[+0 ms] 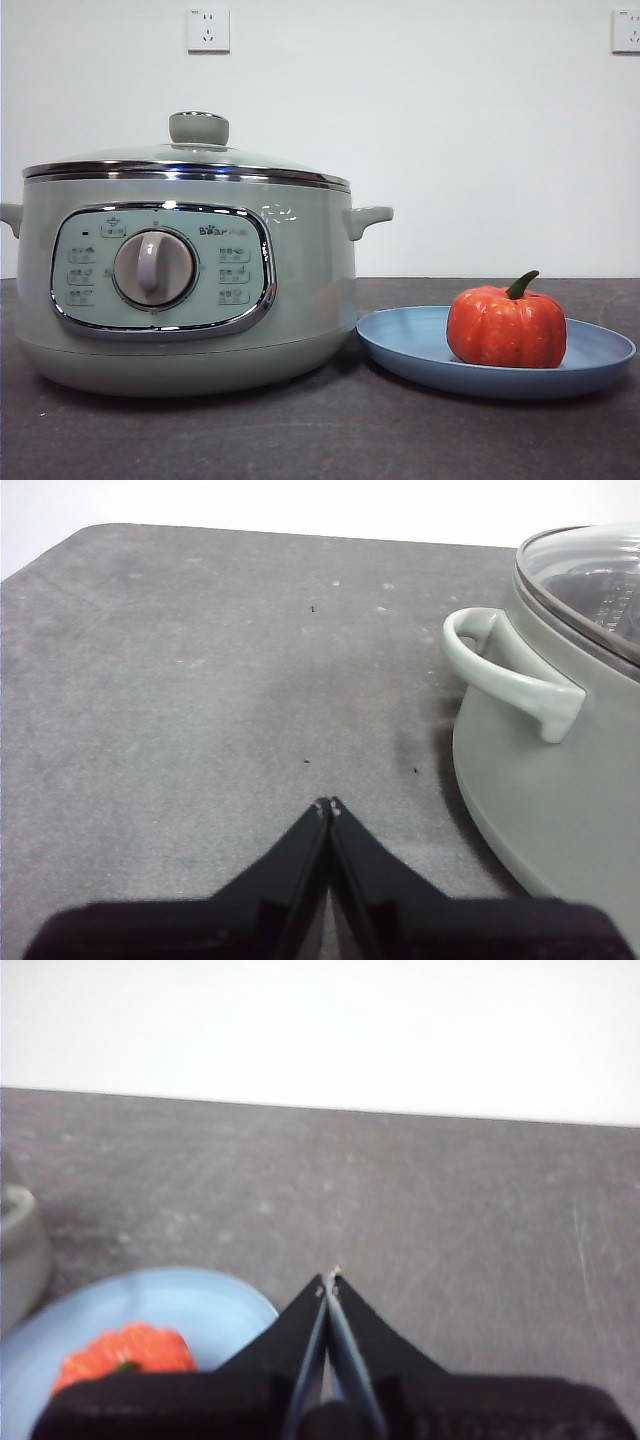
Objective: Take the pumpkin out from the steamer,put the pumpkin in the blue plate,close the lid
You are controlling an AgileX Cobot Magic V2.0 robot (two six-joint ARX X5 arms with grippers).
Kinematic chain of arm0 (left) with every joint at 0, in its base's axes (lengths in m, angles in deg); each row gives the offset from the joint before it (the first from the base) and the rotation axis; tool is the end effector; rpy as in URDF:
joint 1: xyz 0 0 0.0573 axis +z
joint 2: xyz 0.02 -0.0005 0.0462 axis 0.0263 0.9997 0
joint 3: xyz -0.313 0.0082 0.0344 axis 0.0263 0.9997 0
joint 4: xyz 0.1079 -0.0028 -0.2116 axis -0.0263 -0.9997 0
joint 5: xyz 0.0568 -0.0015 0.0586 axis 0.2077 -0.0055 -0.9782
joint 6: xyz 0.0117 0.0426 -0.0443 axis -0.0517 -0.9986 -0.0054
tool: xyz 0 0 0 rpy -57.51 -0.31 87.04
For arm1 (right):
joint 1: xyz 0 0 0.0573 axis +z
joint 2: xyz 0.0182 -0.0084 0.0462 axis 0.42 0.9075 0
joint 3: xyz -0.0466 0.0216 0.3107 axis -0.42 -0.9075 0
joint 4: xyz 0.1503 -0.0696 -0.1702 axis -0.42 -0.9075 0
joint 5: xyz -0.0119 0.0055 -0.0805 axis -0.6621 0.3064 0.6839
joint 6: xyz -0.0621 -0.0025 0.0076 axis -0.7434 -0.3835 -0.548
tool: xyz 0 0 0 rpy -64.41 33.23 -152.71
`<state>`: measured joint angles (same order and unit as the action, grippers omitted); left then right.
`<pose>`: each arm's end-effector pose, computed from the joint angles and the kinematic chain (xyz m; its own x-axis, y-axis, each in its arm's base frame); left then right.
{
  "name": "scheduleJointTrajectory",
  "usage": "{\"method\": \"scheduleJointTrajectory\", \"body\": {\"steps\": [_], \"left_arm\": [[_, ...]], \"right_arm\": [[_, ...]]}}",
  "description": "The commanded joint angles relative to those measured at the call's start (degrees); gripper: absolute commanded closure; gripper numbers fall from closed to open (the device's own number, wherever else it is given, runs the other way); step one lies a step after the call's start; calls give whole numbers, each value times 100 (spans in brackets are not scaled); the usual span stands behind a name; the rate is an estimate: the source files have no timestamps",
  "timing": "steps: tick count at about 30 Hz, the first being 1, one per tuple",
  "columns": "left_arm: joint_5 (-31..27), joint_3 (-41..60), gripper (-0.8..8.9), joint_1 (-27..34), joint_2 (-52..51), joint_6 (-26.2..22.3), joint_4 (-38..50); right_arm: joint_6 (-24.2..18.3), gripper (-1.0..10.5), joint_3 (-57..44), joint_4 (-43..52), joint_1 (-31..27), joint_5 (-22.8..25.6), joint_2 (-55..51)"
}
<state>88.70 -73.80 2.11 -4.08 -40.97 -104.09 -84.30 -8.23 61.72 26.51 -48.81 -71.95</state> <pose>0.0421 0.0003 0.1494 0.9694 0.0069 -0.2455 -0.0268 0.9966 -0.0778 0.0438 0.0069 0.2092 0.9783 0.1590 -0.1329 -0.1668 0.9847 -0.0495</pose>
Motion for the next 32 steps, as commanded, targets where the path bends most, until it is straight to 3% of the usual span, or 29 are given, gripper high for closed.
{"method": "scheduleJointTrajectory", "body": {"steps": [1,14,32], "left_arm": [[-4,96,817,22,-11,33,9],[-2,96,817,22,-11,31,9],[-4,96,817,22,-11,31,9]], "right_arm": [[-4,946,-391,70,-17,13,-203],[380,946,-1152,136,-15,13,-822],[378,946,-1147,151,-15,31,-791]]}}
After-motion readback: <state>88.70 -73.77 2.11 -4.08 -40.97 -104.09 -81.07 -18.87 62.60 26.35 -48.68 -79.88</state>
